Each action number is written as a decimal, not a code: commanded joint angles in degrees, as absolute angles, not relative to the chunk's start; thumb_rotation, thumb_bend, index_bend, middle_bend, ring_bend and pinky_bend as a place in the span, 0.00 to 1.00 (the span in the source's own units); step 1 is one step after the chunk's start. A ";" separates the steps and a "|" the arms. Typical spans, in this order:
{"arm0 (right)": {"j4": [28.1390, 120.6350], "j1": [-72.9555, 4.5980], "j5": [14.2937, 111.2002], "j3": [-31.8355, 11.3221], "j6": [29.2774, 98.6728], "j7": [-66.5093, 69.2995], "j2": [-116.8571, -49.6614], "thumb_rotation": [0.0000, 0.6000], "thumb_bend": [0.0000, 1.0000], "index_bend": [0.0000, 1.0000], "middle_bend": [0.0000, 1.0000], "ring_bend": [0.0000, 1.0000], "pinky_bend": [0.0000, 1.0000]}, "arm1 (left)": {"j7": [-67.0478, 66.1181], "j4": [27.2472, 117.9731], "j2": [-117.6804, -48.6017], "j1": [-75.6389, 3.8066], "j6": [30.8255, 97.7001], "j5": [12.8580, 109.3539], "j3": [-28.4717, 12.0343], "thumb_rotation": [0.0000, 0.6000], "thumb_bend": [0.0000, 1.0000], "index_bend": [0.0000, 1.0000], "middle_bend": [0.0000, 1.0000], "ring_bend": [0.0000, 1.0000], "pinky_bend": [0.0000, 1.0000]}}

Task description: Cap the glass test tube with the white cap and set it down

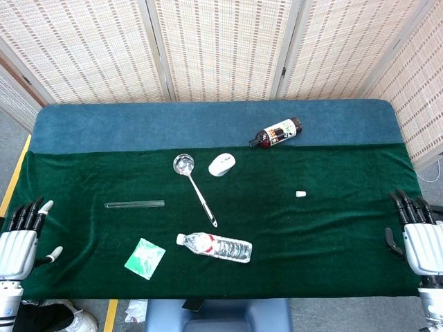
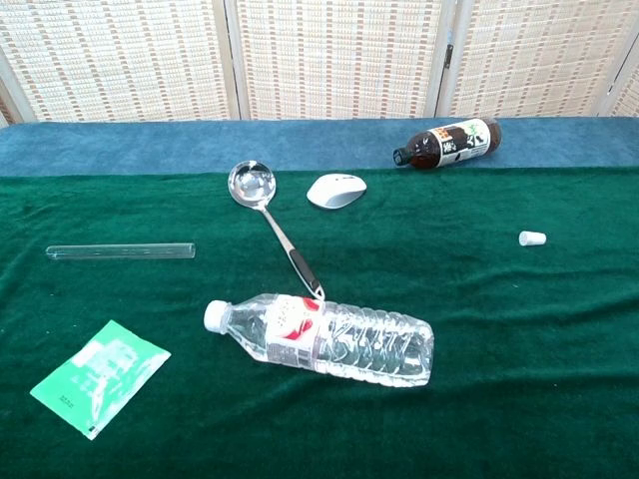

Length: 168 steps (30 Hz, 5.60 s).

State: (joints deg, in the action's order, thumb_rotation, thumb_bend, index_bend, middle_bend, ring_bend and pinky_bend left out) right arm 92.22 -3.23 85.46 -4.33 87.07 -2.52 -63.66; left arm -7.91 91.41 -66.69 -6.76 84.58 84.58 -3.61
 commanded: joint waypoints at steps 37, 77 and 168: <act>93.09 -3.94 85.07 -4.88 85.64 -3.77 -62.47 1.00 0.56 0.01 0.11 0.17 0.07 | -9.12 89.13 -70.35 -24.29 67.50 80.68 -11.83 1.00 0.24 0.38 0.78 0.77 0.68; 90.02 -11.81 85.27 -5.22 75.39 -3.55 -64.26 1.00 0.56 0.06 0.11 0.17 0.07 | -21.49 69.62 -94.19 -37.34 53.55 55.07 -12.73 1.00 0.32 0.52 0.95 0.95 0.88; 92.20 -18.29 79.90 -7.36 68.23 -7.87 -61.99 1.00 0.55 0.24 0.52 0.66 0.49 | -14.06 87.49 -83.59 -34.29 60.74 67.20 -10.05 1.00 0.45 0.68 0.97 0.97 0.90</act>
